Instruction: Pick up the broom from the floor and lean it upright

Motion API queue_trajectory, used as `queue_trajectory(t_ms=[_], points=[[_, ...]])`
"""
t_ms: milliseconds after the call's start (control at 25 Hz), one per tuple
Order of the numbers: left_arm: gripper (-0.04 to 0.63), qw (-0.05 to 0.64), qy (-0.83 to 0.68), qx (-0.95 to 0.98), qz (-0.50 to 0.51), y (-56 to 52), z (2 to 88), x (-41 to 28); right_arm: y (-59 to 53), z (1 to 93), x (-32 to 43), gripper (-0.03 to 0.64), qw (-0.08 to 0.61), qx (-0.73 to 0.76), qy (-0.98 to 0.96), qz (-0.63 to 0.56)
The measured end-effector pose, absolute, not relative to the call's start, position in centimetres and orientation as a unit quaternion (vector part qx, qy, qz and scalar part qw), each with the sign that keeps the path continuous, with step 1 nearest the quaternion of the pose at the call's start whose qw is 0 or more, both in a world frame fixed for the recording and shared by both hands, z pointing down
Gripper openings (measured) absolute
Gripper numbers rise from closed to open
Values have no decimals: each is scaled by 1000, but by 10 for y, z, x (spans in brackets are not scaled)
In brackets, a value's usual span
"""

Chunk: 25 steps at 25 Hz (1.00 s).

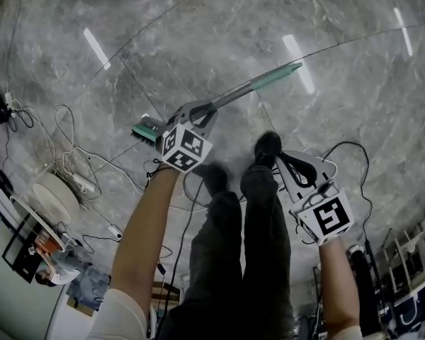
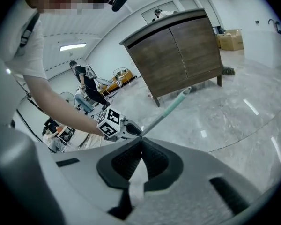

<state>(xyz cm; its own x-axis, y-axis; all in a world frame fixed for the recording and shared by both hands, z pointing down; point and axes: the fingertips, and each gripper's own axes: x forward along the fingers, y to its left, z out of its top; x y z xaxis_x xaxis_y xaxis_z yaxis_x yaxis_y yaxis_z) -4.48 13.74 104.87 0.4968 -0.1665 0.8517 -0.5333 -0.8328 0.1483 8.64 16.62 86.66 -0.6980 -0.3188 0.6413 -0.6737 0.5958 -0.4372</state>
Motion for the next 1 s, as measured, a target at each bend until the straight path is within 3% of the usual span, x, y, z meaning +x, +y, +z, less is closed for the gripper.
queue_trajectory(t_ms=[1000], points=[[69, 219, -419, 797, 376, 102, 780, -127, 163, 619, 69, 0, 272, 267, -875, 298]])
